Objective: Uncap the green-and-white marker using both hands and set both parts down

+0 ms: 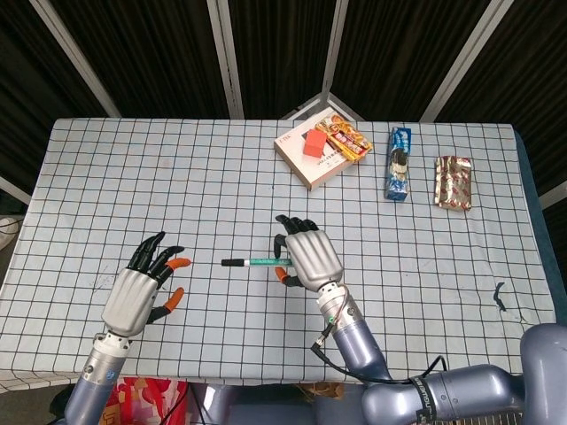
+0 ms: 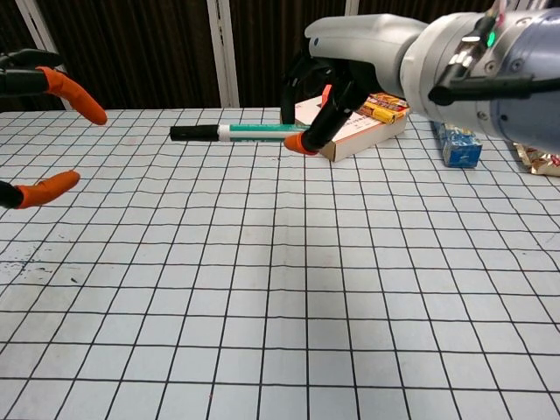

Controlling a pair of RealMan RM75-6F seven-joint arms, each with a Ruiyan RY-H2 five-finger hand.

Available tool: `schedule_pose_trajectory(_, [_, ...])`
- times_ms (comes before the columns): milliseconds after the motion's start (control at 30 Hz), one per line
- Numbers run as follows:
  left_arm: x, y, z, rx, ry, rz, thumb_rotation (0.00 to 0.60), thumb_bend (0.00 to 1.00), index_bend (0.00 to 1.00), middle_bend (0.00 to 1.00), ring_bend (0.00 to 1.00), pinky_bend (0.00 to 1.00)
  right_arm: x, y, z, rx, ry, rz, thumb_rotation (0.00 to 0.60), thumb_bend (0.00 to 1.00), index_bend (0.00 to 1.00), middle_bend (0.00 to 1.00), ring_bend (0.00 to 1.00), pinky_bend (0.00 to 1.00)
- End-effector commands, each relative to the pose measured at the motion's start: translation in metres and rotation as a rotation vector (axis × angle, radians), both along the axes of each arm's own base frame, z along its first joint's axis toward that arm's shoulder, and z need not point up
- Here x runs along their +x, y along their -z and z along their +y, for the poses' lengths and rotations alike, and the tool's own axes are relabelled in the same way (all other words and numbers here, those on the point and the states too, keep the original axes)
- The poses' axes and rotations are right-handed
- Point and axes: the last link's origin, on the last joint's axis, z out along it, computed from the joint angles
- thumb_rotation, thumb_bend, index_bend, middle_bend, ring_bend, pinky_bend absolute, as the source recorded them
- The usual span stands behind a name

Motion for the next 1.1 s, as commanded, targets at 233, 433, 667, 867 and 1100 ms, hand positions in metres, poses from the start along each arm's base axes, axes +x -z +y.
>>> schedule_pose_trajectory(233, [0.022, 0.022, 0.008, 0.053, 0.081, -0.15, 0.6, 0.46, 0.38, 0.26, 0.01, 0.1, 0.017, -0.002, 0.005, 0.001, 0.0, -0.03, 0.6, 0.43, 0.71, 0.17, 0.17, 0.19])
schedule_pose_trajectory(433, [0.031, 0.024, 0.011, 0.1, 0.12, -0.241, 0.6, 0.46, 0.38, 0.27, 0.01, 0.1, 0.019, -0.001, 0.007, 0.006, 0.008, -0.041, 0.6, 0.43, 0.71, 0.17, 0.17, 0.19])
schedule_pose_trajectory(667, [0.031, 0.031, 0.015, 0.106, 0.119, -0.246, 0.6, 0.46, 0.4, 0.27, 0.01, 0.1, 0.015, -0.001, 0.006, 0.01, 0.02, -0.046, 0.6, 0.43, 0.71, 0.17, 0.17, 0.19])
schedule_pose_trajectory(867, [0.027, 0.036, 0.016, 0.108, 0.109, -0.21, 0.6, 0.46, 0.41, 0.27, 0.01, 0.1, 0.012, -0.003, 0.004, 0.002, 0.032, -0.049, 0.6, 0.43, 0.71, 0.17, 0.17, 0.19])
schedule_pose_trajectory(1100, [0.025, 0.037, 0.016, 0.101, 0.099, -0.22, 0.6, 0.46, 0.42, 0.27, 0.01, 0.1, 0.012, -0.003, 0.003, 0.003, 0.033, -0.059, 0.6, 0.43, 0.71, 0.17, 0.17, 0.19])
